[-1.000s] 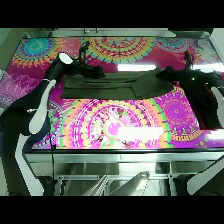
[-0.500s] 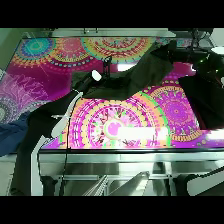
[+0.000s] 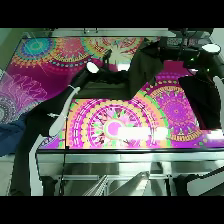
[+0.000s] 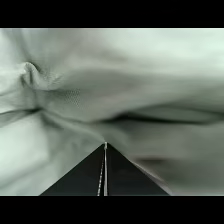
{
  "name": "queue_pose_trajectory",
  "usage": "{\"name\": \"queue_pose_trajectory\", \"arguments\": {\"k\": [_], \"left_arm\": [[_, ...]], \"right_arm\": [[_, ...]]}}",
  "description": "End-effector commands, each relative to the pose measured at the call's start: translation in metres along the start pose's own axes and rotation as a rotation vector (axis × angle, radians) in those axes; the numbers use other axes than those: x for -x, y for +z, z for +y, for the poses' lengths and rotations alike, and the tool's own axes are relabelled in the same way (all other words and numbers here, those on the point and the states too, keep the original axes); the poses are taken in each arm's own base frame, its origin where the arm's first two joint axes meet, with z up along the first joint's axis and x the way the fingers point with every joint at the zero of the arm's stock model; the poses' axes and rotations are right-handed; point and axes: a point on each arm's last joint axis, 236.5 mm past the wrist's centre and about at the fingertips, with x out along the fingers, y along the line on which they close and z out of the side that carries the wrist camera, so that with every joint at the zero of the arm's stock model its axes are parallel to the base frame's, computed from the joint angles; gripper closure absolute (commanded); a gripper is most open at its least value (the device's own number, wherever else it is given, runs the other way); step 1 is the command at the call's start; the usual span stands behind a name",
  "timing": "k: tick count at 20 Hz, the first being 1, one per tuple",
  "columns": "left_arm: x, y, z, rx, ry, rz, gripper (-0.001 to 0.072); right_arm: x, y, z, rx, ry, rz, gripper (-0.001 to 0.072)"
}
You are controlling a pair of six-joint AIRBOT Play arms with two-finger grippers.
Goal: Fold the shirts.
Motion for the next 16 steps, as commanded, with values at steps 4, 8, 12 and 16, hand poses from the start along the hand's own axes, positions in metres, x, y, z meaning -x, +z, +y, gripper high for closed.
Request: {"name": "queue_pose_trajectory", "arguments": {"k": [4,8,12,16], "left_arm": [[0.2,0.047,-0.012,-0.056,-0.01,-0.031,0.0702],[0.321,0.072,-0.002,-0.092,0.061,-0.17,0.0701],[0.35,0.068,0.005,-0.085,0.082,-0.179,0.07],[0.334,0.051,0.018,-0.051,0.063,-0.116,0.07]], "right_arm": [[-0.076,-0.015,0.01,0.013,-0.048,-0.059,0.0693],[-0.184,-0.067,0.01,0.063,-0.096,-0.127,0.0693],[-0.302,-0.141,0.031,0.126,0.022,-0.15,0.027],[-0.329,-0.158,0.042,0.07,0.128,-0.177,0.0094]]}}
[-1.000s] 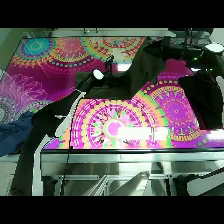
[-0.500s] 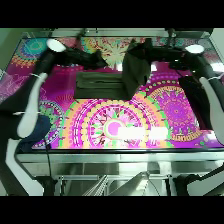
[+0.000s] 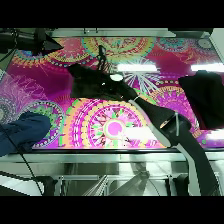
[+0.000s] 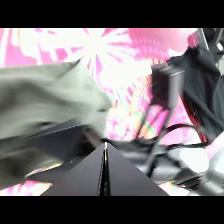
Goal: Fold the shirts.
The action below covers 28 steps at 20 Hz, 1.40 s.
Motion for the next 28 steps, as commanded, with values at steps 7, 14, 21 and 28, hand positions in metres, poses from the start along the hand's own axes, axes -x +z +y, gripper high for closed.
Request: {"name": "queue_pose_trajectory", "arguments": {"k": [7,14,21,28], "left_arm": [[-0.013,-0.035,0.024,0.07,-0.01,0.088,0.07],[-0.012,-0.037,0.022,0.059,-0.015,0.1,0.0701],[-0.003,-0.082,0.013,0.091,0.014,0.076,0.0701],[0.03,-0.107,0.001,0.11,0.081,-0.044,0.0701]], "right_arm": [[0.08,0.087,0.034,-0.042,0.313,0.06,0.0656],[0.241,0.13,-0.044,0.023,-0.219,0.423,0.0695],[0.33,0.068,-0.116,-0.175,-0.342,0.552,0.0653],[0.273,0.04,-0.202,-0.2,-0.482,0.422,0.0008]]}}
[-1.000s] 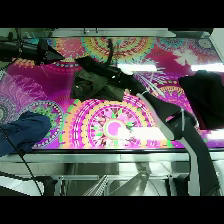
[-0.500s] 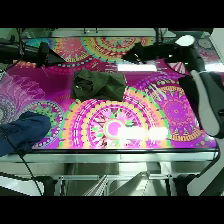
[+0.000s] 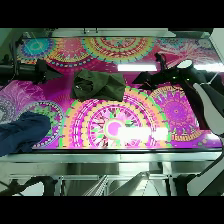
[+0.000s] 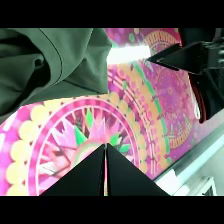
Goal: Fold the shirts.
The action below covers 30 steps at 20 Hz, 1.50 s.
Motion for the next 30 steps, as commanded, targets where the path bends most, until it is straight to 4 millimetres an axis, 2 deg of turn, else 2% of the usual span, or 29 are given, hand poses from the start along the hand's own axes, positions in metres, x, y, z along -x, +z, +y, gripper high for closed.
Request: {"name": "queue_pose_trajectory", "arguments": {"k": [1,4,7,10,12,13,14,15,16,17,19,20,22,24,26,28,30], "left_arm": [[0.018,-0.001,-0.003,-0.011,0.035,-0.083,0.0701],[0.029,0.003,-0.011,-0.034,0.041,-0.115,0.07],[0.032,0.003,-0.015,-0.074,0.041,-0.119,0.07],[0.032,0.002,-0.014,-0.112,0.044,-0.117,0.07],[0.032,0.002,-0.014,-0.131,0.046,-0.117,0.07],[0.032,0.002,-0.014,-0.14,0.046,-0.117,0.07],[0.032,0.002,-0.014,-0.143,0.046,-0.117,0.07],[0.032,0.002,-0.014,-0.144,0.046,-0.117,0.07],[0.032,0.003,-0.014,-0.146,0.046,-0.117,0.07],[0.032,0.003,-0.014,-0.145,0.046,-0.119,0.07],[0.032,0.003,-0.014,-0.145,0.046,-0.118,0.07],[0.032,0.003,-0.014,-0.145,0.046,-0.119,0.07],[0.032,0.003,-0.015,-0.145,0.045,-0.118,0.07],[0.032,0.001,-0.015,-0.143,0.043,-0.113,0.07],[0.032,0.0,-0.016,-0.136,0.04,-0.109,0.07],[0.031,-0.001,-0.016,-0.122,0.036,-0.102,0.07],[0.031,-0.003,-0.017,-0.115,0.033,-0.097,0.07]], "right_arm": [[-0.043,0.014,-0.018,-0.038,-0.046,-0.091,0.0007],[-0.079,0.022,-0.002,-0.086,-0.005,-0.156,0.0008],[-0.109,0.022,0.005,-0.068,-0.025,-0.175,0.0008],[-0.129,0.017,0.008,-0.071,-0.021,-0.159,0.0009],[-0.133,0.016,0.012,-0.09,-0.004,-0.16,0.0017],[-0.132,0.018,0.015,-0.103,0.009,-0.168,0.0115],[-0.132,0.02,0.018,-0.117,0.024,-0.174,0.0306],[-0.132,0.021,0.021,-0.131,0.038,-0.18,0.0423],[-0.131,0.023,0.025,-0.148,0.058,-0.184,0.0603],[-0.13,0.024,0.033,-0.166,0.091,-0.184,0.0693],[-0.121,0.028,0.06,-0.133,0.173,-0.194,0.0694],[-0.11,0.033,0.077,-0.108,0.21,-0.206,0.0694],[-0.071,0.047,0.117,-0.019,0.258,-0.246,0.0694],[-0.009,0.064,0.162,0.101,0.281,-0.327,0.0694],[0.066,0.078,0.195,0.216,0.238,-0.434,0.0694],[0.139,0.078,0.212,0.272,0.141,-0.515,0.0694],[0.197,0.071,0.199,0.261,-0.029,-0.569,0.0694]]}}
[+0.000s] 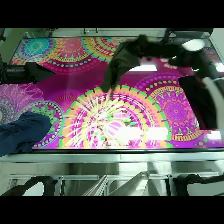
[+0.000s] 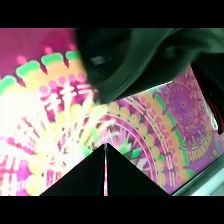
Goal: Fold the shirts.
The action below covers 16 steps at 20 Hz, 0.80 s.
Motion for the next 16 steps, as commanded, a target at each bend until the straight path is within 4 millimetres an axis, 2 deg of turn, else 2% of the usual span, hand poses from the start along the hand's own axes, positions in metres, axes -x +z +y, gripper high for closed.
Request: {"name": "queue_pose_trajectory", "arguments": {"k": [1,3,5,7,9,11,12,13,15,16], "left_arm": [[0.0,-0.002,-0.001,0.018,-0.004,0.007,0.07],[0.0,-0.003,-0.001,0.022,-0.006,0.011,0.07],[0.0,-0.003,-0.001,0.038,-0.005,0.01,0.07],[0.0,-0.002,-0.001,0.044,-0.005,0.01,0.07],[0.0,-0.002,-0.001,0.044,-0.005,0.009,0.07],[0.0,0.001,0.001,0.044,0.003,-0.006,0.07],[0.0,0.006,0.003,0.044,0.013,-0.027,0.07],[0.0,0.011,0.006,0.044,0.023,-0.049,0.07],[0.001,0.02,0.01,0.045,0.042,-0.087,0.07],[0.001,0.022,0.011,0.045,0.046,-0.093,0.07]], "right_arm": [[0.104,0.035,-0.003,0.076,-0.288,-0.065,0.0694],[0.152,0.029,-0.042,0.029,-0.499,-0.032,0.0694],[0.19,0.021,-0.086,-0.007,-0.652,0.018,0.0693],[0.213,0.021,-0.122,-0.078,-0.706,0.017,0.0694],[0.23,0.039,-0.157,-0.078,-0.752,-0.046,0.0694],[0.246,0.073,-0.187,-0.028,-0.774,-0.175,0.0694],[0.25,0.095,-0.193,-0.002,-0.752,-0.25,0.0693],[0.253,0.122,-0.191,0.044,-0.699,-0.322,0.0693],[0.259,0.176,-0.164,0.183,-0.571,-0.437,0.0693],[0.269,0.197,-0.154,0.224,-0.549,-0.485,0.0693]]}}
